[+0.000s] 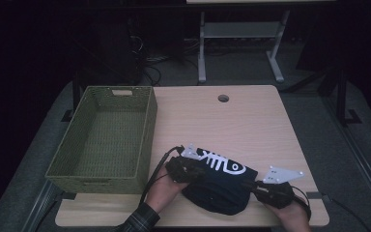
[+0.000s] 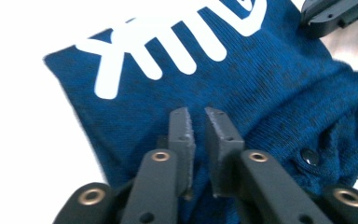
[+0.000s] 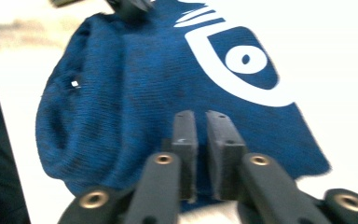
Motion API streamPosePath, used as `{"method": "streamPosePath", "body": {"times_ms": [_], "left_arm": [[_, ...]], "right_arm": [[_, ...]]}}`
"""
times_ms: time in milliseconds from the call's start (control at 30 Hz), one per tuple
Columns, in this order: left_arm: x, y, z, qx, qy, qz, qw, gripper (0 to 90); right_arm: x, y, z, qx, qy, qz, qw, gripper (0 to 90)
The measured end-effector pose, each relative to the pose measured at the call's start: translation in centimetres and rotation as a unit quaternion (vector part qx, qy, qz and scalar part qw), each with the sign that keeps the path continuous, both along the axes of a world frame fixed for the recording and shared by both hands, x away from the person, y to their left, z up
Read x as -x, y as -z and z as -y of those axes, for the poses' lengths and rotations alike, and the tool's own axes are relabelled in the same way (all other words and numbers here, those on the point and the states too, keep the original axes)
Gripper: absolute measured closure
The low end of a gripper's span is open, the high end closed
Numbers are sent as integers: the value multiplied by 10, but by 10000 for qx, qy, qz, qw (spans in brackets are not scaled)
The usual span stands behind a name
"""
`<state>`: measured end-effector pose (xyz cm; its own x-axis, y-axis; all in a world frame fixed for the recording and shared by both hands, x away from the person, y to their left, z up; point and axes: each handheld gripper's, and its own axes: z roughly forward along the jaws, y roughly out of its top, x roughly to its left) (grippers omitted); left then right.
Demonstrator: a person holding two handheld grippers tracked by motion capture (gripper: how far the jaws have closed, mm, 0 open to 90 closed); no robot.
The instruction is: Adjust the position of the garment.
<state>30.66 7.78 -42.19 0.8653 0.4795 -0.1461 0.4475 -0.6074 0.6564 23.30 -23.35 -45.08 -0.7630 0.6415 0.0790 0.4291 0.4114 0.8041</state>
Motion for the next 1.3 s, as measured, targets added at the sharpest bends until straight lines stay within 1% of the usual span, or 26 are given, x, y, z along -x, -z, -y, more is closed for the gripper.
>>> {"method": "streamPosePath", "body": {"times_ms": [67,133,167,200,233,267,300,333,367,400,467,500,633,700,733,767,833,900,1000,1133,1300], "left_arm": [[-3,-1,-4,26,-139,-35,9999,685],[-6,0,-7,-26,-232,-62,9997,574],[-8,1,-8,-78,-271,-100,9996,530],[-9,4,-8,-72,-335,-124,9993,488],[-11,5,-8,-146,-310,-123,9993,452],[-11,6,-8,-158,-319,-131,9993,434],[-12,7,-9,-185,-329,-139,9992,411],[-13,8,-9,-163,-363,-142,9991,385],[-13,9,-9,-135,-372,-135,9991,378],[-14,9,-9,-153,-378,-142,9991,372],[-14,9,-10,-155,-400,-152,9990,358],[-14,10,-10,-93,-442,-146,9989,358],[-15,11,-9,-119,-407,-173,9989,351],[-16,14,-8,-202,-331,-183,9991,337],[-16,17,-7,-235,-366,-186,9989,321],[-17,19,-6,-224,-392,-221,9987,306],[-20,23,-4,-298,-347,-241,9987,289],[-22,26,-3,-369,-306,-269,9985,274],[-22,30,-1,-390,-310,-321,9982,271],[-25,34,-1,-435,-275,-402,9979,262],[-24,34,-1,-453,-265,-378,9979,274]], "right_arm": [[0,-1,11,-33,198,31,9998,679],[0,-1,21,-57,419,91,9991,584],[0,0,26,-59,541,64,9985,534],[-1,1,30,-47,637,37,9979,490],[-2,3,34,-5,735,12,9973,456],[-4,6,39,72,820,-47,9966,411],[-6,8,41,91,889,-71,9960,375],[-8,10,45,127,958,-122,9953,357],[-10,12,48,157,1005,-120,9947,330],[-11,13,49,172,1066,-127,9941,306],[-14,15,53,221,1156,-167,9929,285],[-15,15,54,244,1188,-172,9925,280],[-16,16,56,260,1243,-204,9917,258],[-17,19,55,338,1264,-258,9911,215],[-19,21,54,415,1298,-288,9903,196],[-20,23,53,516,1336,-320,9892,183],[-22,25,53,560,1358,-363,9885,176],[-24,27,55,622,1412,-356,9874,165],[-25,29,56,665,1484,-375,9860,151],[-26,30,56,660,1488,-360,9860,141],[-26,31,56,639,1487,-327,9863,137]]}}
